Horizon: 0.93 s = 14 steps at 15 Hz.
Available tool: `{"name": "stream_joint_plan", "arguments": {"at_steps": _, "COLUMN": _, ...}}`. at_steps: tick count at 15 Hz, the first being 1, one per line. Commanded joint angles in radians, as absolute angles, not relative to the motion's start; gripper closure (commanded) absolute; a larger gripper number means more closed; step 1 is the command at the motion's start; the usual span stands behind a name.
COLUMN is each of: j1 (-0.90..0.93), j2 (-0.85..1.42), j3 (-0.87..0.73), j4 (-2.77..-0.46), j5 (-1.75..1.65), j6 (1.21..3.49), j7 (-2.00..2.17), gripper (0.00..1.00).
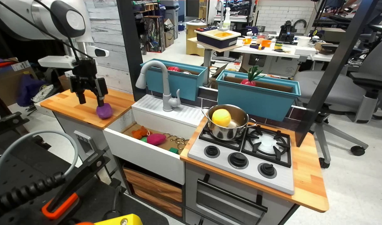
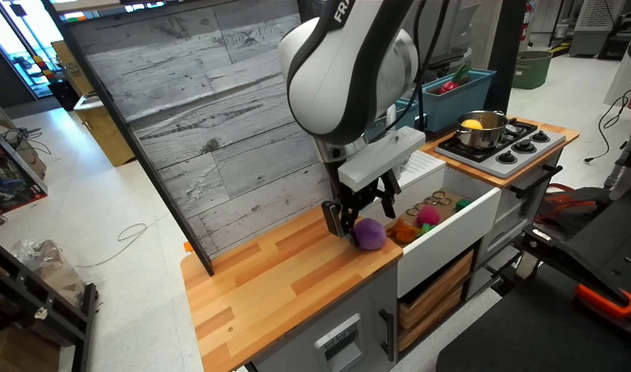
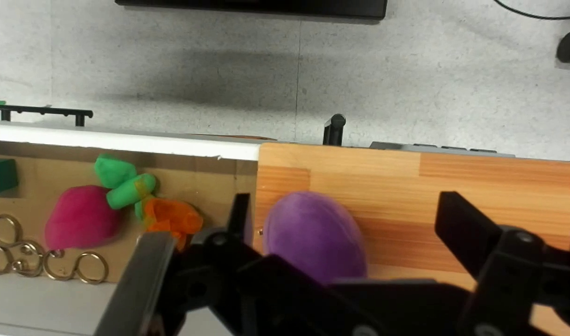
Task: Move the purple ball slightly up on the counter
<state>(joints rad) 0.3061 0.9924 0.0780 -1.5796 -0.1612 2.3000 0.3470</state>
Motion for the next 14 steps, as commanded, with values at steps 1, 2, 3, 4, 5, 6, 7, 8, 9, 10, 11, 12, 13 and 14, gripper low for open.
{"name": "stream_joint_plan", "arguments": {"at_steps": 1, "j1": 0.322, "j2": 1.080, "j3": 0.055, "j4": -1.449, "j5": -0.129, "j6": 2.223, "j7": 0.323, "gripper": 0.00}}
{"name": "stream_joint_plan", "arguments": {"at_steps": 2, "j1": 0.325, "j2": 1.094, "j3": 0.049, "j4": -1.431, "j5": -0.132, "j6": 2.210, "j7": 0.325, "gripper": 0.00}}
{"name": "stream_joint_plan", "arguments": {"at_steps": 3, "j1": 0.326, "j2": 1.105, "j3": 0.045, "j4": -1.417, "j5": -0.134, "j6": 2.195, "j7": 0.327, "gripper": 0.00}}
{"name": "stream_joint_plan", "arguments": {"at_steps": 4, "j1": 0.328, "j2": 1.118, "j3": 0.040, "j4": -1.402, "j5": -0.135, "j6": 2.184, "j7": 0.328, "gripper": 0.00}}
{"name": "stream_joint_plan", "arguments": {"at_steps": 5, "j1": 0.329, "j2": 1.132, "j3": 0.036, "j4": -1.384, "j5": -0.139, "j6": 2.171, "j7": 0.328, "gripper": 0.00}}
{"name": "stream_joint_plan", "arguments": {"at_steps": 6, "j1": 0.330, "j2": 1.147, "j3": 0.033, "j4": -1.365, "j5": -0.142, "j6": 2.159, "j7": 0.325, "gripper": 0.00}}
{"name": "stream_joint_plan", "arguments": {"at_steps": 7, "j1": 0.332, "j2": 1.162, "j3": 0.029, "j4": -1.344, "j5": -0.145, "j6": 2.153, "j7": 0.324, "gripper": 0.00}}
{"name": "stream_joint_plan", "arguments": {"at_steps": 8, "j1": 0.330, "j2": 1.178, "j3": 0.029, "j4": -1.319, "j5": -0.140, "j6": 2.137, "j7": 0.327, "gripper": 0.00}}
{"name": "stream_joint_plan", "arguments": {"at_steps": 9, "j1": 0.332, "j2": 1.192, "j3": 0.028, "j4": -1.296, "j5": -0.140, "j6": 2.128, "j7": 0.328, "gripper": 0.00}}
{"name": "stream_joint_plan", "arguments": {"at_steps": 10, "j1": 0.334, "j2": 1.211, "j3": 0.028, "j4": -1.266, "j5": -0.140, "j6": 2.119, "j7": 0.326, "gripper": 0.00}}
{"name": "stream_joint_plan", "arguments": {"at_steps": 11, "j1": 0.335, "j2": 1.225, "j3": 0.028, "j4": -1.242, "j5": -0.142, "j6": 2.115, "j7": 0.321, "gripper": 0.00}}
{"name": "stream_joint_plan", "arguments": {"at_steps": 12, "j1": 0.337, "j2": 1.238, "j3": 0.028, "j4": -1.218, "j5": -0.145, "j6": 2.110, "j7": 0.315, "gripper": 0.05}}
{"name": "stream_joint_plan", "arguments": {"at_steps": 13, "j1": 0.341, "j2": 1.249, "j3": 0.027, "j4": -1.197, "j5": -0.151, "j6": 2.105, "j7": 0.304, "gripper": 0.26}}
{"name": "stream_joint_plan", "arguments": {"at_steps": 14, "j1": 0.344, "j2": 1.255, "j3": 0.027, "j4": -1.180, "j5": -0.154, "j6": 2.101, "j7": 0.293, "gripper": 0.29}}
